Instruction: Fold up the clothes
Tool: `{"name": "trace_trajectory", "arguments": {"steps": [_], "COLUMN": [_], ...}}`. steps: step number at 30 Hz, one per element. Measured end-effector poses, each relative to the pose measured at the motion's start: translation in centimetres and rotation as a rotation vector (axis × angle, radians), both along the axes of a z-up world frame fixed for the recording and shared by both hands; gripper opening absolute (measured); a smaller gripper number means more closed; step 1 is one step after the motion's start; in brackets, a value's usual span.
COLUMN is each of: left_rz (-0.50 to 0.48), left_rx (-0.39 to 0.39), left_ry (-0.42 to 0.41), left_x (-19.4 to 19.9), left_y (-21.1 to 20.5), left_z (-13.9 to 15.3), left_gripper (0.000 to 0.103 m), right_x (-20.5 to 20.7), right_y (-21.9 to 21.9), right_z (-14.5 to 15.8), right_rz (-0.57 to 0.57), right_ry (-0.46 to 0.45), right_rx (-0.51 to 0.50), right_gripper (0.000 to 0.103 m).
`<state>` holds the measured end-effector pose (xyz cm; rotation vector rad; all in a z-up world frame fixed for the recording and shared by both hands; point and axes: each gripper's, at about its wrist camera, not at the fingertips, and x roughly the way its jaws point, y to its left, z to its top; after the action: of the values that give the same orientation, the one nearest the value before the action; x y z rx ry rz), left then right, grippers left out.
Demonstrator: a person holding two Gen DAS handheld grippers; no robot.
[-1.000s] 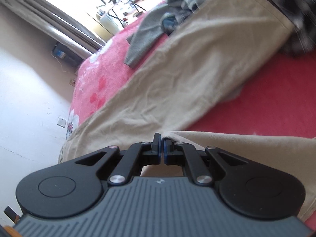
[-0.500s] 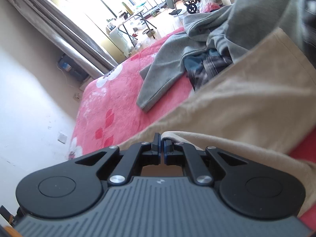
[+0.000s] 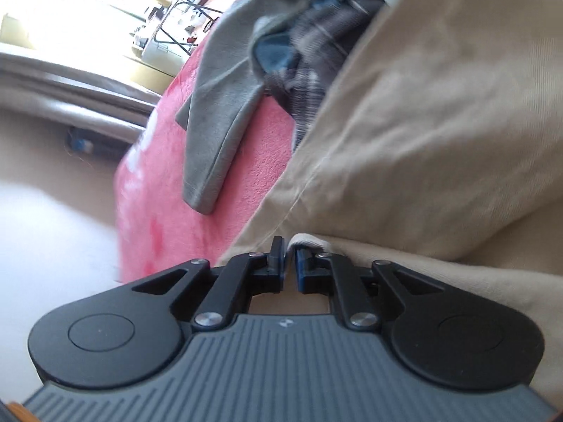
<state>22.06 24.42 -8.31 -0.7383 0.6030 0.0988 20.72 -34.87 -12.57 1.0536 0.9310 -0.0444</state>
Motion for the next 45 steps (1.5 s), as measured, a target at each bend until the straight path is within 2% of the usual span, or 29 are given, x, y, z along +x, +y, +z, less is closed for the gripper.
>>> {"name": "trace_trajectory", "arguments": {"steps": [2,4,7,8,9,13,16,18,21,26,28,32,36,41,43,45], "left_rz": [0.035,0.03,0.021,0.006,-0.009,-0.073,-0.075,-0.047,-0.005,0.069,0.094,0.122,0.17,0.237,0.277,0.321], "left_rx": [-0.091,-0.103,-0.122,-0.111,-0.101,-0.013,0.076,0.104,0.039,-0.1,-0.158,-0.243,-0.226,-0.198,-0.18,-0.147], "left_ry": [-0.018,-0.023,-0.03,-0.029,-0.029,-0.002,0.041,0.084,0.16,0.219,0.213,0.197,0.163,0.125,0.126,0.136], "left_x": [0.3,-0.4,-1.5,-2.3,-3.0,-6.8,-10.6,-13.1,-16.3,-18.0,-17.5,-16.1,-15.0,-13.8,-13.5,-13.3], "left_y": [0.8,0.8,0.8,0.7,0.7,1.1,1.9,2.6,4.0,5.5,6.1,6.2,5.8,5.4,4.9,4.5], "left_z": [0.3,0.9,1.9,2.5,3.1,5.6,6.9,6.9,5.0,0.2,-1.4,-4.1,-4.7,-5.2,-5.3,-5.2], "left_gripper": [0.062,0.062,0.065,0.066,0.066,0.071,0.074,0.076,0.076,0.076,0.076,0.078,0.078,0.076,0.07,0.048], "right_x": [-0.4,-1.0,-1.8,-2.1,-2.4,-4.0,-6.3,-8.3,-11.7,-16.6,-17.7,-18.4,-18.3,-16.8,-16.2,-15.8], "right_y": [-1.0,-1.6,-1.5,-1.4,-1.4,-2.0,-2.2,-1.7,0.0,3.4,4.2,3.9,4.0,4.5,4.5,4.7], "right_z": [-0.9,-1.5,-0.8,-0.2,0.4,3.1,4.9,5.7,5.7,2.5,0.5,-2.7,-3.9,-3.7,-4.0,-4.0], "right_rz": [-0.038,-0.082,-0.065,-0.054,-0.043,-0.01,0.008,0.047,0.129,0.212,0.201,0.109,0.042,0.017,-0.008,-0.02], "right_ry": [0.002,0.013,0.012,0.0,-0.013,-0.063,-0.089,-0.097,-0.078,0.02,0.073,0.1,0.039,-0.028,-0.053,-0.072], "right_rx": [0.12,0.227,0.264,0.262,0.259,0.208,0.175,0.174,0.215,0.314,0.336,0.362,0.398,0.344,0.342,0.32], "right_gripper": [0.016,0.021,0.039,0.049,0.053,0.056,0.059,0.06,0.062,0.064,0.064,0.064,0.064,0.064,0.064,0.062]}}
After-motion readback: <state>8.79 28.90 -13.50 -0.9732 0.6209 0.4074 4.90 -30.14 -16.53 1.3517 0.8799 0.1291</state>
